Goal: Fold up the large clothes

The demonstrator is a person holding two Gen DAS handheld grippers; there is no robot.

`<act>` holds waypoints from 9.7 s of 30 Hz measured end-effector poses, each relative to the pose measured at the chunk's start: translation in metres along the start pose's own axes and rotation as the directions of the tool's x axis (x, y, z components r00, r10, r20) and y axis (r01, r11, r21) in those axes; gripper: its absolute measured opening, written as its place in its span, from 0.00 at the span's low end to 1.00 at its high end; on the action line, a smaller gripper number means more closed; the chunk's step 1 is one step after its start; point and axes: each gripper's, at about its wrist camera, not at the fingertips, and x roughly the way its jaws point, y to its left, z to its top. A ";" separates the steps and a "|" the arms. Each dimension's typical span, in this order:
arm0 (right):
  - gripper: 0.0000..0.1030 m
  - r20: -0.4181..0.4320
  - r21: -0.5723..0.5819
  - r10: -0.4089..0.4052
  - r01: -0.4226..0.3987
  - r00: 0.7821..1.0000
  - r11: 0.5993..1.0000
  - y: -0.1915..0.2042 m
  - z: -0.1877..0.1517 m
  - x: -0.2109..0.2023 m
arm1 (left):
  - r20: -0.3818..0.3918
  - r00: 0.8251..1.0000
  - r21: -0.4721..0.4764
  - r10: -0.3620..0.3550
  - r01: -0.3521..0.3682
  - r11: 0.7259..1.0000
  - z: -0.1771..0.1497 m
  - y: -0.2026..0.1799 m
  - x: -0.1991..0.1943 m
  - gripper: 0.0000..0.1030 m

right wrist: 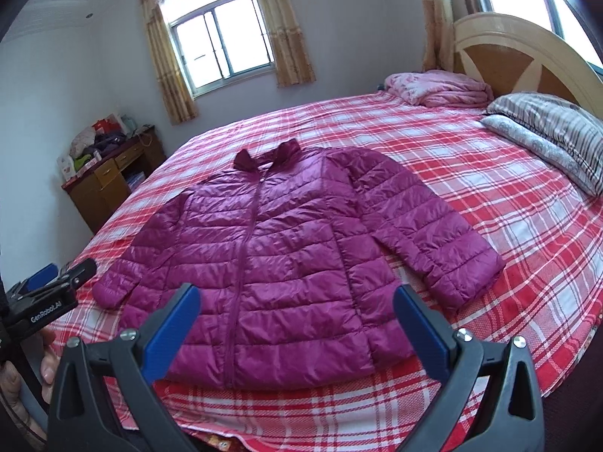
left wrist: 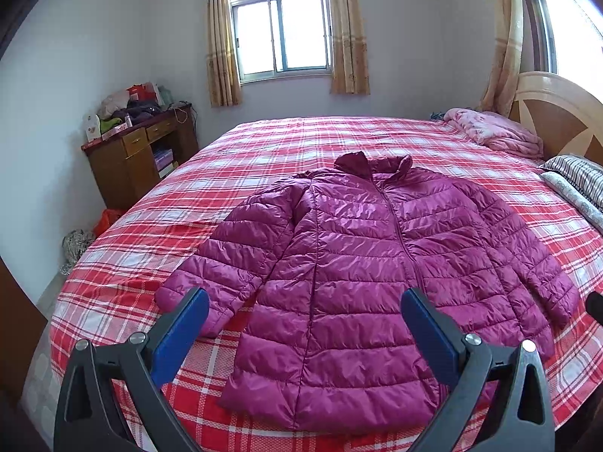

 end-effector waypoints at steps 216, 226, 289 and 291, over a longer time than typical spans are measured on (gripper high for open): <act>0.85 -0.226 -0.345 -0.166 0.080 0.960 0.935 0.105 0.055 0.346 | -0.235 0.964 0.014 0.126 -0.127 0.992 0.074 -0.004 0.316 0.99; 0.87 -0.216 -0.354 -0.180 0.094 0.960 0.931 0.101 0.056 0.348 | -0.230 0.905 -0.005 0.358 -0.369 0.929 0.028 0.128 0.227 0.99; 0.93 -0.122 -0.134 -0.128 0.112 0.984 0.985 -0.001 0.019 0.252 | -0.096 0.995 0.433 0.024 0.020 0.901 0.119 -0.220 0.288 0.18; 0.93 -0.119 -0.131 -0.129 0.113 0.984 0.985 -0.001 0.019 0.251 | -0.100 0.995 0.424 0.027 0.018 0.906 0.119 -0.221 0.293 0.18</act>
